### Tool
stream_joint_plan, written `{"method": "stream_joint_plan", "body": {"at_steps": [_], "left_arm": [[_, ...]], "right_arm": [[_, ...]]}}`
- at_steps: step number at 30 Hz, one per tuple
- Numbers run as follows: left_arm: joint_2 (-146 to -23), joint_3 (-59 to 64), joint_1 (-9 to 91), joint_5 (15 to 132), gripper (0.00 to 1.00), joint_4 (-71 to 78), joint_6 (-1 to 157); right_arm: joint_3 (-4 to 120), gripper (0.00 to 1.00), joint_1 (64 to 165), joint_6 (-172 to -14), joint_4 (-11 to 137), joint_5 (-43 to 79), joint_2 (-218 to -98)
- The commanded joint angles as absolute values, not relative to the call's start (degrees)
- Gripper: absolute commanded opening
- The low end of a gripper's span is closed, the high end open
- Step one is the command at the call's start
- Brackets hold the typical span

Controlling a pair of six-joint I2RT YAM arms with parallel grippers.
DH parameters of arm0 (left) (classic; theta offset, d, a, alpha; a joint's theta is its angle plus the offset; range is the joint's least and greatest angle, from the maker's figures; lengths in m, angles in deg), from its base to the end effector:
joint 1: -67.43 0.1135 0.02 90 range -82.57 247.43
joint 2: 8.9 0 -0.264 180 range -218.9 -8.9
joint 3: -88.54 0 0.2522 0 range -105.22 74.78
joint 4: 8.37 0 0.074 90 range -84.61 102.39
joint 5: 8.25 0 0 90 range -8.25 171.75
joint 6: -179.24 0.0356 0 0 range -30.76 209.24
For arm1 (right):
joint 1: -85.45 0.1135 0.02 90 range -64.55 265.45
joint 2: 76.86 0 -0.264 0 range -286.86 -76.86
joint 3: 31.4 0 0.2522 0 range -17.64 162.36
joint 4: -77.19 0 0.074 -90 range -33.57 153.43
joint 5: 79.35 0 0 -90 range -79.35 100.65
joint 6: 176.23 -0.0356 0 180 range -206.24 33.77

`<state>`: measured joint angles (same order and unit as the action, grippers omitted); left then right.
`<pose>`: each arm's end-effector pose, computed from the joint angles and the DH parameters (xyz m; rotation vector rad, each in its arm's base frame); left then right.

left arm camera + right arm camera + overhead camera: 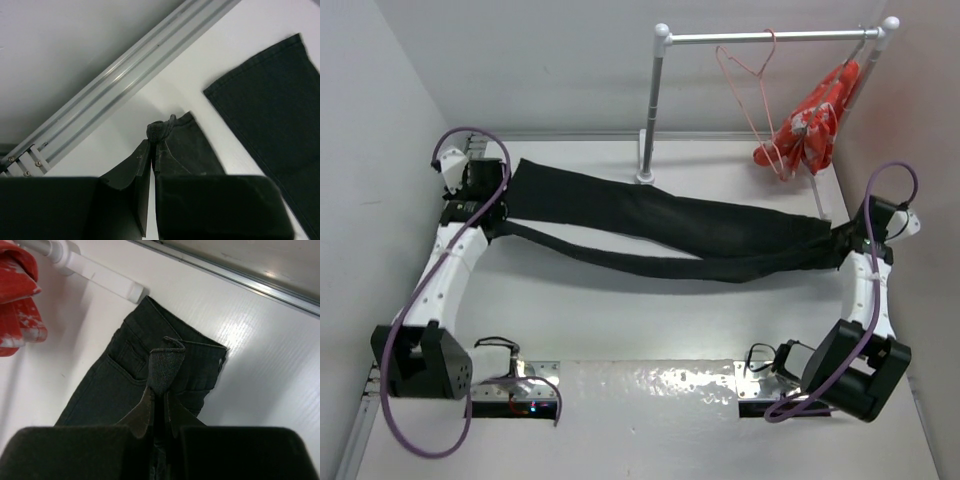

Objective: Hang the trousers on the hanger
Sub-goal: Fold the trousers at the center of the board.

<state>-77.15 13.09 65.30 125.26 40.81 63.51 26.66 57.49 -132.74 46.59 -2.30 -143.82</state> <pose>0.2473 0.0153 0.3235 -0.7946 1.9787 0.5880 0.2168 -0.1241 0.2483 1.4492 1.7089 -0.0805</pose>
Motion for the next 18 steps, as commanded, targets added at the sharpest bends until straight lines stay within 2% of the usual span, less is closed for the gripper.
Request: {"method": "stream_joint_plan", "body": {"at_steps": [1,18], "left_arm": [[-82.7,8.7,67.4,123.6,0.00,37.8,63.5],[-106.1,-9.1,67.4,127.2,0.00,38.3,66.2]], "right_arm": [[29.1,0.00,57.7,-132.6,51.5,-1.4,-144.4],[42.0,0.00,63.7,-130.7,52.1,-6.1,-163.0]]}}
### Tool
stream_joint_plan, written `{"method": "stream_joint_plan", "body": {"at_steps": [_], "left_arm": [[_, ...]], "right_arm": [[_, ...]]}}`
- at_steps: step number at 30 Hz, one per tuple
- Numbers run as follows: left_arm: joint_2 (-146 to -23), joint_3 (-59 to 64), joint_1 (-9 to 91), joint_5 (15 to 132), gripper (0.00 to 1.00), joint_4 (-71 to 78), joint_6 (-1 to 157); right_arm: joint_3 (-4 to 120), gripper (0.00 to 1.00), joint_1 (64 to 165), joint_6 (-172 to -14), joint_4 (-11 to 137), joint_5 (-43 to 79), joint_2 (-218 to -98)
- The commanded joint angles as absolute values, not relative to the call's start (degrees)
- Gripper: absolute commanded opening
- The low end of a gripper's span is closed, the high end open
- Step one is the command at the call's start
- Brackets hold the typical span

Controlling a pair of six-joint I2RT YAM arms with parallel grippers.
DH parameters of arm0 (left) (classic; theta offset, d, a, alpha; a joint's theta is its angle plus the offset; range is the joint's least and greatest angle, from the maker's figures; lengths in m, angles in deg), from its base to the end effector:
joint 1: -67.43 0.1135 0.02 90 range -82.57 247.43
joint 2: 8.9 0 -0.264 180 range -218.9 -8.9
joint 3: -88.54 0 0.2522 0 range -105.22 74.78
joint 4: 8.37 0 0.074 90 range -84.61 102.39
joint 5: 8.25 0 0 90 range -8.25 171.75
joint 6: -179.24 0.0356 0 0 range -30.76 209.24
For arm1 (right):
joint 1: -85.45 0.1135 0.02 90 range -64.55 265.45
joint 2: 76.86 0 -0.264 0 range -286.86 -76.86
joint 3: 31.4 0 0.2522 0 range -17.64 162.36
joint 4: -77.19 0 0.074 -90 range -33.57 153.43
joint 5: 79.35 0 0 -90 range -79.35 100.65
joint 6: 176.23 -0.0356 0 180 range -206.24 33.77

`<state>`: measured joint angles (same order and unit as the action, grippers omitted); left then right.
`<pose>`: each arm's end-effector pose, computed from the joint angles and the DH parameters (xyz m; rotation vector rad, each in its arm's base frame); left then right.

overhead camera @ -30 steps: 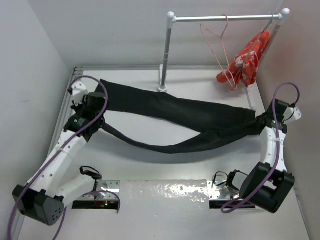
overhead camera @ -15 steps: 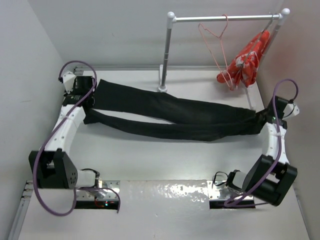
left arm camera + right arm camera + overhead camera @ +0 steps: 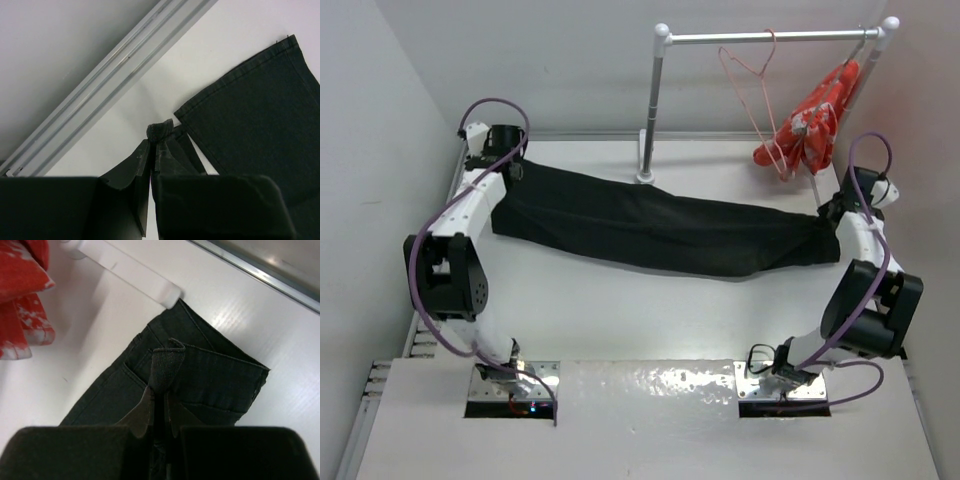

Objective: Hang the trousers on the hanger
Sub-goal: Fold the trousers at the center of the board.

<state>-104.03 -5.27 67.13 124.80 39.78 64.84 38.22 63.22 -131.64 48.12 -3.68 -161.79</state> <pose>0.3609 0.0224 0.2946 -0.7795 2.1033 0.6799 0.2905 -0.1283 0.2340 1.3895 1.8542 -0.0894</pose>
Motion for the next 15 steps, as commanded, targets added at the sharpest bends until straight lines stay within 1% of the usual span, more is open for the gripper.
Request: {"method": "stream_joint_plan", "body": {"at_steps": [1,9,13,15], "left_arm": [[-107.1,-11.0,69.0,127.2,0.00,38.3,66.6],[-119.4,-23.3,69.4,126.0,0.00,39.6,67.2],[-129.6,-34.8,69.7,126.4,0.00,43.2,67.9],[-132.5,-37.4,69.8,126.7,0.00,44.0,68.5]], "right_arm": [[42.5,0.00,63.7,-130.7,52.4,-6.1,-163.7],[51.0,0.00,64.5,-130.2,51.8,-6.4,-174.8],[54.3,0.00,64.5,-129.7,51.7,-6.4,-179.2],[56.2,0.00,64.5,-129.6,51.4,-6.7,-181.4]]}}
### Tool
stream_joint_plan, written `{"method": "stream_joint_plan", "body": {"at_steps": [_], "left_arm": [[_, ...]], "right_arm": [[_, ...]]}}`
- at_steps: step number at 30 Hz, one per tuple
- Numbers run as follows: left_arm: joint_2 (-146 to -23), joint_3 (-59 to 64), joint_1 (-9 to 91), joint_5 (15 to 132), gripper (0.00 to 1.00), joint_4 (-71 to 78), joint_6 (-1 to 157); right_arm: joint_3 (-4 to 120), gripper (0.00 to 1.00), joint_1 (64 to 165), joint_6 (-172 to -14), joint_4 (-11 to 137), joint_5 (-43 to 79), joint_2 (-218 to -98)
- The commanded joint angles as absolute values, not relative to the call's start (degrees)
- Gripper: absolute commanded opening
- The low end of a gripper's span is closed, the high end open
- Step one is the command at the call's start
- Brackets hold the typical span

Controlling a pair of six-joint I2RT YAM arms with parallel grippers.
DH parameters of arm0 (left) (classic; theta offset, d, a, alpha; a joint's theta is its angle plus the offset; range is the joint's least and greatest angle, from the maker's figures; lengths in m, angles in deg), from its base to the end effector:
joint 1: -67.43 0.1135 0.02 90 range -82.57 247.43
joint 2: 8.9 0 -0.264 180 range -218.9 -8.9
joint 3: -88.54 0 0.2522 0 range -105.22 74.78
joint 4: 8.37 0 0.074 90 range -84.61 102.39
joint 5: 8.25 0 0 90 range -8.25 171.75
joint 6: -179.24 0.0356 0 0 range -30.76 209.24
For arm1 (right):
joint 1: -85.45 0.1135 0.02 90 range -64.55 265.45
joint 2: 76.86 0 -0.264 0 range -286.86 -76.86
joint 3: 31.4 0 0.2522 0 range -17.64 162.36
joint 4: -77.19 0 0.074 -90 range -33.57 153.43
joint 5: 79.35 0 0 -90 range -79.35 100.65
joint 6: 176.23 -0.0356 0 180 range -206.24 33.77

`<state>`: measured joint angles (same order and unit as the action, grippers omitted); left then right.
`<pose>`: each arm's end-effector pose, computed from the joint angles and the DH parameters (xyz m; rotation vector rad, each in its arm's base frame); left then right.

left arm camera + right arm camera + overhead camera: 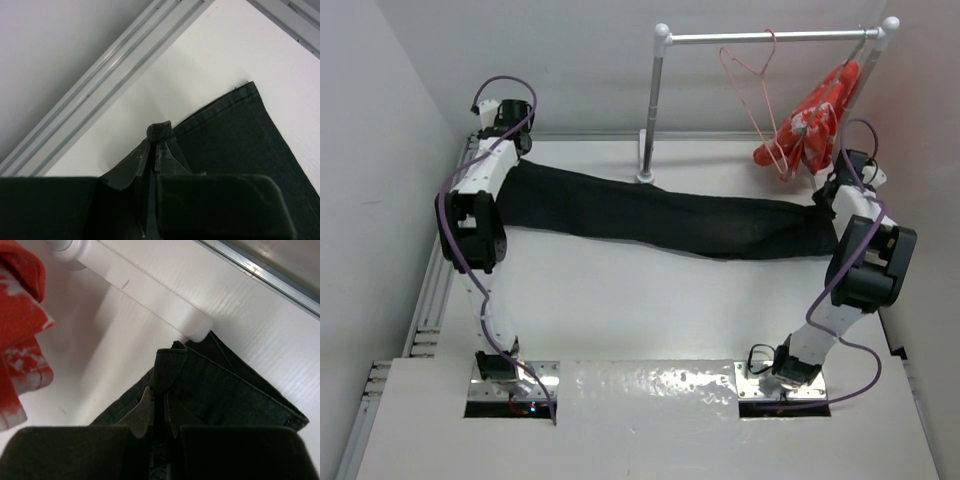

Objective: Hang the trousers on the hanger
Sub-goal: Fold the trousers at the center of the board.

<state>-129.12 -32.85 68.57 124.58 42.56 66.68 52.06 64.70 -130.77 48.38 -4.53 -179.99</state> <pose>0.4691 0.0335 0.2704 -0.7729 2.1204 0.7088 0.3607 -0.1466 0.2046 1.3844 1.9383 -0.1243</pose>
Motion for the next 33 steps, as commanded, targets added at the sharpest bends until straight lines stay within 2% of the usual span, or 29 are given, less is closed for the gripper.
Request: {"method": "stream_joint_plan", "body": {"at_steps": [1,2,3,5,6,7,9,10,12,14,16,17,18,19,21,22,23,24,26,29,30,31,33], "left_arm": [[-135.0,-39.8,69.9,126.6,0.00,44.4,68.7],[-136.0,-40.8,69.9,126.1,0.00,44.3,68.9],[-136.6,-41.6,69.9,126.0,0.03,44.1,69.0],[-137.9,-42.8,70.1,123.8,0.19,42.6,69.6],[-138.2,-43.4,70.2,122.8,0.47,42.4,70.3],[-139.0,-44.0,70.2,121.9,0.60,42.3,70.6],[-139.4,-44.7,70.3,121.3,0.71,43.2,70.8],[-138.6,-44.3,70.5,121.3,0.72,42.7,70.9],[-137.4,-43.2,71.0,119.5,0.73,42.6,70.3],[-133.8,-40.5,71.0,118.6,0.73,42.9,69.0],[-127.8,-31.9,71.1,117.4,0.68,41.9,67.0],[-125.2,-28.3,71.1,117.2,0.65,39.9,66.2],[-122.7,-20.6,71.5,116.1,0.58,38.4,65.5],[-117.8,-17.0,71.6,113.9,0.54,36.7,64.7],[-113.3,-7.0,72.9,110.9,0.39,34.5,62.4],[-109.7,-4.1,73.3,107.2,0.36,32.6,61.7],[-108.3,-1.8,73.8,106.1,0.27,32.0,61.2],[-107.4,1.6,74.4,105.1,0.27,31.8,60.2],[-106.2,4.8,74.8,102.4,0.38,30.3,60.0],[-107.8,6.0,75.6,98.7,0.57,30.2,58.4],[-108.6,6.3,75.9,97.6,0.60,30.0,58.0],[-108.9,6.8,76.1,95.5,0.64,28.7,57.8],[-110.8,7.1,76.7,94.1,0.67,27.7,57.0]], "right_arm": [[56.6,0.02,64.5,-129.5,51.2,-6.7,-181.9],[56.9,0.07,64.6,-129.4,51.4,-6.8,-182.1],[56.6,0.24,64.6,-129.5,51.7,-7.0,-182.2],[55.6,0.45,64.5,-129.5,52.8,-6.9,-181.2],[54.8,0.57,64.5,-129.5,53.0,-6.6,-180.6],[54.0,0.69,64.5,-129.6,53.2,-6.2,-178.7],[50.3,0.79,64.5,-130.2,54.6,-3.3,-176.4],[49.1,0.85,64.5,-130.4,55.0,-2.0,-175.1],[44.3,0.90,64.6,-131.1,55.7,-0.5,-170.4],[37.5,0.91,64.5,-131.7,58.7,0.0,-164.4],[33.8,0.90,64.5,-131.8,58.9,0.0,-160.3],[29.6,0.75,64.5,-131.6,59.5,-0.1,-156.0],[27.6,0.65,64.6,-131.6,59.8,0.0,-154.0],[23.7,0.50,64.5,-132.1,60.0,0.3,-152.1],[19.6,0.09,64.5,-132.6,61.8,1.5,-146.9],[16.4,0.01,64.5,-133.6,62.5,3.7,-145.8],[15.2,0.00,64.5,-133.8,62.7,4.7,-144.8],[13.9,0.00,64.6,-133.7,63.0,5.0,-143.3],[10.8,0.00,64.5,-134.6,63.1,4.8,-142.3],[9.0,0.33,64.4,-135.5,62.8,2.7,-141.2],[9.0,0.44,64.5,-135.6,62.2,2.0,-141.3],[8.4,0.65,64.4,-136.2,61.7,1.3,-141.2],[7.3,0.76,64.3,-136.9,62.5,0.0,-142.0]]}}
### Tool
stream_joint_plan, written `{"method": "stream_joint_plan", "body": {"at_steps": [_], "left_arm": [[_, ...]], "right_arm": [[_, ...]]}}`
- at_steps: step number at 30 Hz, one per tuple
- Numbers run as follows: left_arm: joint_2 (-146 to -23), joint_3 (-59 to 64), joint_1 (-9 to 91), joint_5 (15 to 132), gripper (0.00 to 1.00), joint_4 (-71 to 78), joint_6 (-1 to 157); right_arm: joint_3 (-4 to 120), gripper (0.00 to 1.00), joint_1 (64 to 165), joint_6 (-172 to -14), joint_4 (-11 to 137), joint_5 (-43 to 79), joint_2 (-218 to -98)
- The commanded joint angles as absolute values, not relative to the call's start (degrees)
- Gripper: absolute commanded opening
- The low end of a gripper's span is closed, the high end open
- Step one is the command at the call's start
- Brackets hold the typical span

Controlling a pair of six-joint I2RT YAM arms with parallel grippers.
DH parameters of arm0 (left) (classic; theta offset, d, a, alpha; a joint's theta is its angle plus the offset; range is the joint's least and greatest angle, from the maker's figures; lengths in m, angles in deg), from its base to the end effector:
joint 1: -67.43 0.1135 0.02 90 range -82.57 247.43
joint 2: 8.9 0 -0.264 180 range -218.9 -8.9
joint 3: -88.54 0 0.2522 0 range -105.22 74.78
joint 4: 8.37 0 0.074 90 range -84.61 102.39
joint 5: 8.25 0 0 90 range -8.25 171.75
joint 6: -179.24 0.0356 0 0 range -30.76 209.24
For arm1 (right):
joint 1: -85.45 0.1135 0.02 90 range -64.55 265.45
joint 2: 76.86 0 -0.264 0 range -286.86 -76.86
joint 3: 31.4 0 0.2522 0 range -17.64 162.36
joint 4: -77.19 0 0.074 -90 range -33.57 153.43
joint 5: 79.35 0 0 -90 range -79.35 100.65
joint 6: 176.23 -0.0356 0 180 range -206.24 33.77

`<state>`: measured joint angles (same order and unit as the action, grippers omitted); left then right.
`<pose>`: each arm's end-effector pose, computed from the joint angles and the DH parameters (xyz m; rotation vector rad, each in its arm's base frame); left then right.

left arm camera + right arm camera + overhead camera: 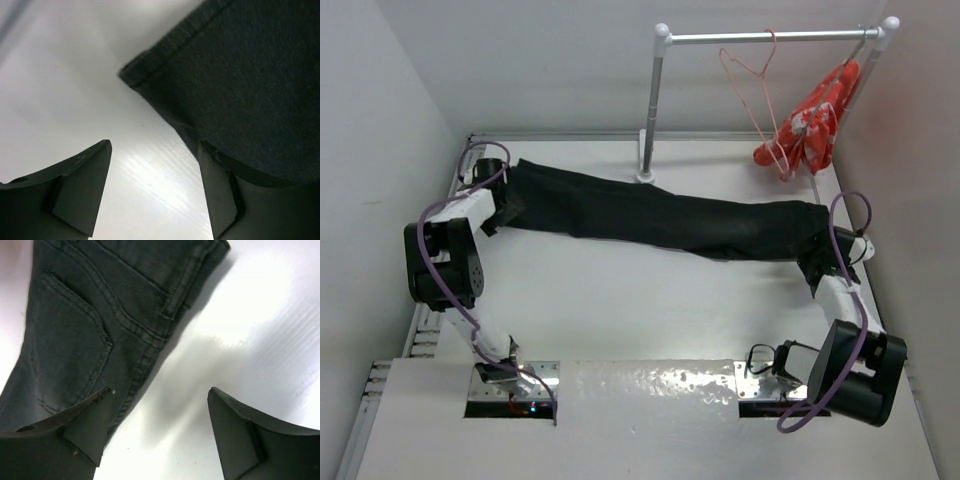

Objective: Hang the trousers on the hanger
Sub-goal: Fold the trousers at the center of the board.

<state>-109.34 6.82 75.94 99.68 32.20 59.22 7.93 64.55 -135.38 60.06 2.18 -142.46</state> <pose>0.3562 0.0644 0.1994 -0.9447 2.3684 0.2643 0.2003 -0.0821 0.1673 1.3910 1.8559 0.0772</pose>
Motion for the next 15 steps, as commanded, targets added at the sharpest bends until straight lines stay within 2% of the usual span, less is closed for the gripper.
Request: {"method": "stream_joint_plan", "body": {"at_steps": [1,10,13,14,15], "left_arm": [[-111.6,6.7,77.0,93.1,0.68,27.7,56.7],[-123.4,1.6,77.5,88.4,0.70,24.3,54.9],[-125.4,1.4,77.5,88.1,0.59,21.5,53.2],[-125.6,1.0,77.6,88.0,0.55,20.8,52.9],[-126.4,0.6,77.6,88.2,0.54,20.3,52.5]], "right_arm": [[6.1,0.76,64.3,-137.7,63.1,0.1,-142.6],[10.7,0.75,63.7,-143.1,68.8,3.9,-158.6],[12.2,0.60,63.6,-144.8,71.1,3.9,-163.0],[12.4,0.52,63.6,-145.1,71.5,3.3,-163.7],[12.8,0.32,63.6,-145.1,71.5,2.5,-164.5]]}}
